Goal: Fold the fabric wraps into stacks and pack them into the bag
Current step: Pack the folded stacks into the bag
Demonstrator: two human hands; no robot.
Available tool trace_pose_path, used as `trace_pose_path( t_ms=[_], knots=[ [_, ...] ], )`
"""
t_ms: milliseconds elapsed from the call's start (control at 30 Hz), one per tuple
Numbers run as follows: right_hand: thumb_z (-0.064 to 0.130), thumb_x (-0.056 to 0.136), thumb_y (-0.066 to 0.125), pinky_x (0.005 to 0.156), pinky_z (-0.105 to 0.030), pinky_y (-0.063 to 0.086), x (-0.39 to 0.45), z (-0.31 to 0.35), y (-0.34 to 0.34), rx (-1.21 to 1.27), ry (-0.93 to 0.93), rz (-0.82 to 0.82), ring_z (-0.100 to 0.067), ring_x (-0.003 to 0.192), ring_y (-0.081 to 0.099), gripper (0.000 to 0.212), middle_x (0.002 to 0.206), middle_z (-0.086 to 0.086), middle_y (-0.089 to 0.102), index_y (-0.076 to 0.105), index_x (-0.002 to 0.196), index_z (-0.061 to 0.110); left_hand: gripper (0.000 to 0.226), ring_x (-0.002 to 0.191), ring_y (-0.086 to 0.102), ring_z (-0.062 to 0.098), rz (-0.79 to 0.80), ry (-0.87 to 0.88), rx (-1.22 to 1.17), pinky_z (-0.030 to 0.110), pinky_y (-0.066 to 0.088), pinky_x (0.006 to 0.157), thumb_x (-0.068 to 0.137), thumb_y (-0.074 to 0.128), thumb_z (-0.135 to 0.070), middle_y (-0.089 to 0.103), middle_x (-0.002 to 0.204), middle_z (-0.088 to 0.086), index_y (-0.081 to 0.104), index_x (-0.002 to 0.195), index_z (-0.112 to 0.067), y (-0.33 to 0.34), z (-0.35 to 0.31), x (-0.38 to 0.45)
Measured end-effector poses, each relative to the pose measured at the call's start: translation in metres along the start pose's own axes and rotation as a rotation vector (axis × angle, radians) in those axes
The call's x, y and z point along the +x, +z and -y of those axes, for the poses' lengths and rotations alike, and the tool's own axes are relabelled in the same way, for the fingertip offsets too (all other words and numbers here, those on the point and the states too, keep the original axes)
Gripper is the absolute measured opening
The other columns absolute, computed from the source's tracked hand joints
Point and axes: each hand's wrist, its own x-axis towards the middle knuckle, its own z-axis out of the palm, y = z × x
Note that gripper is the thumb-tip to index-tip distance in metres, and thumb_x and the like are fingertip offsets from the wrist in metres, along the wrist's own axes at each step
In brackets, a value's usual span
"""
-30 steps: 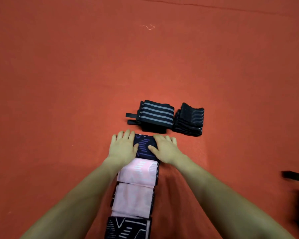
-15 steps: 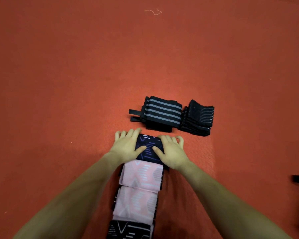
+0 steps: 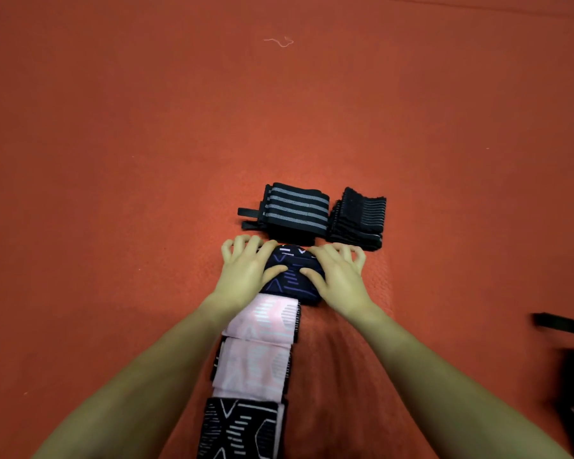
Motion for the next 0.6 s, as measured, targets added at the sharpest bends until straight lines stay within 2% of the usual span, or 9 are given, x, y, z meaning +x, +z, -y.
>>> trace_pose_path(
  t_ms=[100,200,300,400,600],
  knots=[
    [0.048,0.088,0.041,0.094,-0.035,0.015,-0.02,-0.003,-0.022,-0.012,0.032,-0.078,-0.022,0.102,0.053,0.042,0.1,0.009,0.064,0.065,0.111,0.022,0.055,0.099,0.043,0.026,-0.06,0.033,0.039,0.042,0.023,0.086,0.085,0.039,-0.056,0.061,0.093,0.004,0.066,0.109,-0.015,-0.013,-0.028,-0.004],
    [0.049,0.09,0.039,0.092,-0.037,0.017,-0.043,-0.012,-0.048,-0.051,0.048,-0.137,-0.018,0.104,0.046,0.043,0.103,0.01,0.064,0.064,0.114,0.024,0.054,0.099,0.042,0.024,-0.122,0.077,0.059,0.041,0.024,0.083,0.084,0.04,-0.057,0.062,0.091,0.002,0.067,0.106,-0.015,-0.026,-0.059,-0.007],
    [0.048,0.09,0.04,0.087,-0.034,0.017,-0.071,-0.026,-0.079,-0.073,0.063,-0.218,-0.015,0.103,0.041,0.041,0.102,0.013,0.063,0.064,0.114,0.026,0.054,0.097,0.042,0.023,-0.175,0.148,0.073,0.039,0.025,0.081,0.084,0.041,-0.057,0.063,0.089,0.001,0.069,0.103,-0.016,-0.037,-0.097,-0.006],
    [0.049,0.089,0.042,0.081,-0.03,0.013,-0.101,-0.047,-0.11,-0.095,0.116,-0.285,-0.014,0.1,0.041,0.039,0.098,0.014,0.063,0.064,0.113,0.027,0.052,0.097,0.043,0.022,-0.19,0.212,0.074,0.038,0.026,0.078,0.083,0.041,-0.058,0.063,0.089,-0.001,0.069,0.102,-0.018,-0.044,-0.145,-0.002],
    [0.051,0.089,0.042,0.08,-0.029,0.012,-0.174,-0.116,-0.174,-0.172,0.253,-0.348,-0.014,0.097,0.041,0.039,0.096,0.015,0.062,0.065,0.11,0.028,0.052,0.097,0.043,0.023,-0.195,0.374,0.063,0.038,0.026,0.077,0.083,0.04,-0.059,0.064,0.089,-0.001,0.069,0.1,-0.019,-0.037,-0.262,0.01]
  ],
)
